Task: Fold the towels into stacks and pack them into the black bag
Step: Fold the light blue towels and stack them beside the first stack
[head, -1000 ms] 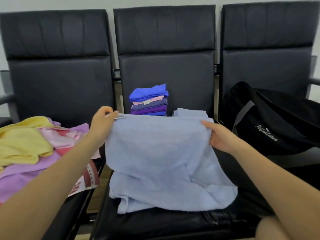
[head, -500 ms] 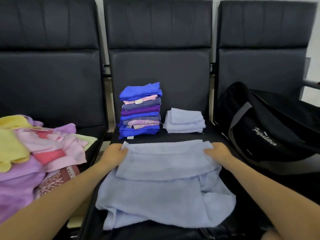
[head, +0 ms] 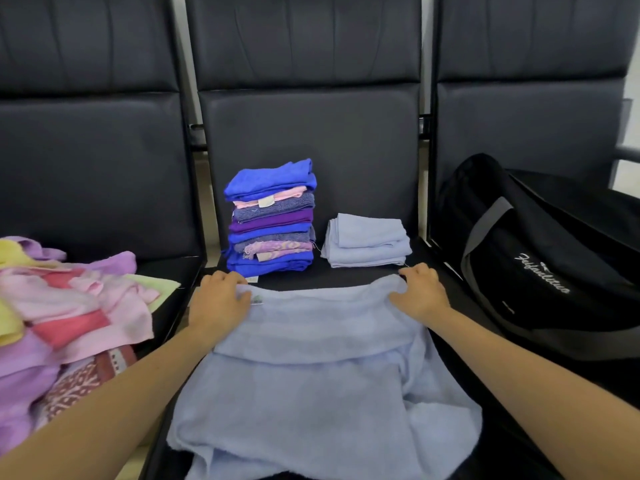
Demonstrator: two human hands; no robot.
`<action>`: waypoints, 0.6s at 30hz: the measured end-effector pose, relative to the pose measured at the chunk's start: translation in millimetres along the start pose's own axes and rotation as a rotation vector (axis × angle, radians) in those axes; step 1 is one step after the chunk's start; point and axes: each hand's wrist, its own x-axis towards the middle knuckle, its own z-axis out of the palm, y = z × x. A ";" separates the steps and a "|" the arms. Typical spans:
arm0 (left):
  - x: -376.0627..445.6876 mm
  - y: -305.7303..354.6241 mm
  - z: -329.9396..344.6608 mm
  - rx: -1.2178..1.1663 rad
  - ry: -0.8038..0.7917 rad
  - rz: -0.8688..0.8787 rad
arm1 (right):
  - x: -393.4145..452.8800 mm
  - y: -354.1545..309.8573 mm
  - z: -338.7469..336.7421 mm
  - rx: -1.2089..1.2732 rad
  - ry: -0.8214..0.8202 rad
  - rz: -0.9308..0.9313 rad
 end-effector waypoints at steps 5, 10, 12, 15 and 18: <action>1.3 5.1 0.8 0.171 -0.079 0.102 | -2.5 -1.7 -2.5 -0.070 -0.036 -0.019; -4.3 6.5 -2.7 0.120 -0.081 0.100 | -3.5 -9.9 -1.7 0.223 -0.043 0.004; -5.8 5.2 -3.5 0.121 -0.092 0.102 | -1.5 -10.4 0.8 0.312 0.015 0.032; -6.6 4.4 -4.3 0.111 -0.125 0.095 | -2.9 -7.0 -1.1 0.327 0.117 0.051; -5.1 9.4 -7.0 0.065 -0.173 0.036 | -4.2 1.2 -0.2 0.081 0.130 0.020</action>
